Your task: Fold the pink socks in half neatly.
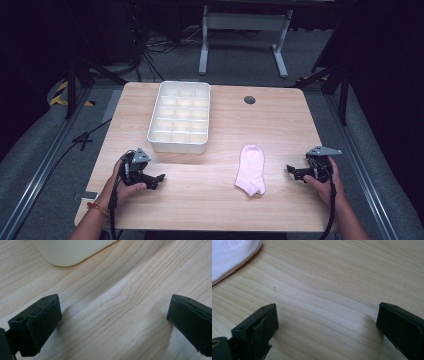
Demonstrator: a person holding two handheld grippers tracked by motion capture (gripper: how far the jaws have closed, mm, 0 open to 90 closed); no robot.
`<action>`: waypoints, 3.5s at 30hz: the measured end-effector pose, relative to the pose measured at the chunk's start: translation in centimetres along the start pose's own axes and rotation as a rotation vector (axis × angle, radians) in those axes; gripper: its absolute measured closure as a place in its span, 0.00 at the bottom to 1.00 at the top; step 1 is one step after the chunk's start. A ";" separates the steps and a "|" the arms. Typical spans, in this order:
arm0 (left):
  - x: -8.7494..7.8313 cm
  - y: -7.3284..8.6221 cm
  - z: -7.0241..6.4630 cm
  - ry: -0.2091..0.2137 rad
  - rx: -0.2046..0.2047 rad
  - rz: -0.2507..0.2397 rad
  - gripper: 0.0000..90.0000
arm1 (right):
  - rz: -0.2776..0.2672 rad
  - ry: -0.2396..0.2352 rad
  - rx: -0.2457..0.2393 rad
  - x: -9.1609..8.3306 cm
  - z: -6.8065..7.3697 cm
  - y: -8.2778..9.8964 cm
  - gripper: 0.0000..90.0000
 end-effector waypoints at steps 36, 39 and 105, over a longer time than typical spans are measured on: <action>0.0 0.1 -0.2 0.017 -0.006 -0.004 0.00 | -0.065 -0.062 -0.032 -0.9 1.9 -1.1 0.23; 0.0 0.0 -0.2 0.020 -0.005 -0.007 0.00 | -0.068 -0.076 -0.057 -1.0 2.6 -1.4 0.25; -0.1 -0.6 -2.0 0.080 0.037 -0.007 0.19 | -0.010 -0.444 -0.347 3.2 17.9 -3.3 0.27</action>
Point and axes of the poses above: each handheld gripper's, and its own axes: x roughly forward along the jaws, y roughly out of its underside, z roughly to its left, the point moved 7 cm from there along x, roughly forward along the jaws, and after that the axes turned 6 degrees about -z, right-handed, at the moved point
